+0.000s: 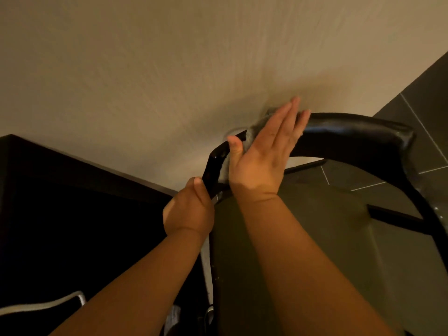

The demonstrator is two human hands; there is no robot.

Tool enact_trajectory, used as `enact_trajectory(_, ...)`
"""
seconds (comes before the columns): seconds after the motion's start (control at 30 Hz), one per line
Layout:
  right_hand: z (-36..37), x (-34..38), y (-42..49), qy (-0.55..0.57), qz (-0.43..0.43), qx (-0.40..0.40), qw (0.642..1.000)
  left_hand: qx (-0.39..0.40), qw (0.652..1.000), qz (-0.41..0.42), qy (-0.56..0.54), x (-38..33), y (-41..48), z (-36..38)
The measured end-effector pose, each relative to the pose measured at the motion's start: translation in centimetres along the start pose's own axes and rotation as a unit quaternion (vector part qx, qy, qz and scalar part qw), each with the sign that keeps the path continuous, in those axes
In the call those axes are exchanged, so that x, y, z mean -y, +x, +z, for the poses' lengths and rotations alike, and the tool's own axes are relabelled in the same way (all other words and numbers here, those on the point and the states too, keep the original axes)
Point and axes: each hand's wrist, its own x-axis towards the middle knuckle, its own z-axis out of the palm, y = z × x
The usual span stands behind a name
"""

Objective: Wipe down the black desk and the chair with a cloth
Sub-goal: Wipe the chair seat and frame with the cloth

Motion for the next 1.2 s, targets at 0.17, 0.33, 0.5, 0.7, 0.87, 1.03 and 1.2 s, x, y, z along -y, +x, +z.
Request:
enact_trajectory(0.17, 0.1, -1.0, -0.5, -0.069, -0.108, 0.027, 0.991, -0.003, 1.000, 0.004, 0.005, 0.0, -0.2, -0.4)
enact_trajectory(0.33, 0.0, -1.8, 0.9, -0.056, -0.286, 0.070, 0.954, 0.009, 1.000, 0.011, 0.017, -0.1, -0.1, -0.5)
enact_trajectory(0.5, -2.4, -4.7, 4.6, -0.140, -0.208, 0.075, 0.965, -0.005, 1.000, 0.015, -0.006, -0.1, -0.4, -0.3)
enact_trajectory(0.7, 0.7, 1.4, 0.5, -0.047, -0.219, 0.088, 0.970, 0.029, 0.998, 0.000, 0.048, -0.2, -0.3, -0.8)
enact_trajectory(0.87, 0.9, -0.5, 1.1, -0.015, -0.286, 0.121, 0.950, 0.036, 0.999, 0.010, 0.028, -0.2, -0.3, -0.8)
enact_trajectory(1.03, -0.9, -4.7, 3.2, -0.097, -0.194, 0.043, 0.975, 0.010, 0.999, 0.024, -0.028, 0.1, -0.2, -0.1)
enact_trajectory(1.2, 1.0, -1.6, -0.6, -0.052, -0.174, 0.057, 0.982, 0.017, 1.000, 0.021, -0.013, -0.2, -0.3, -0.4)
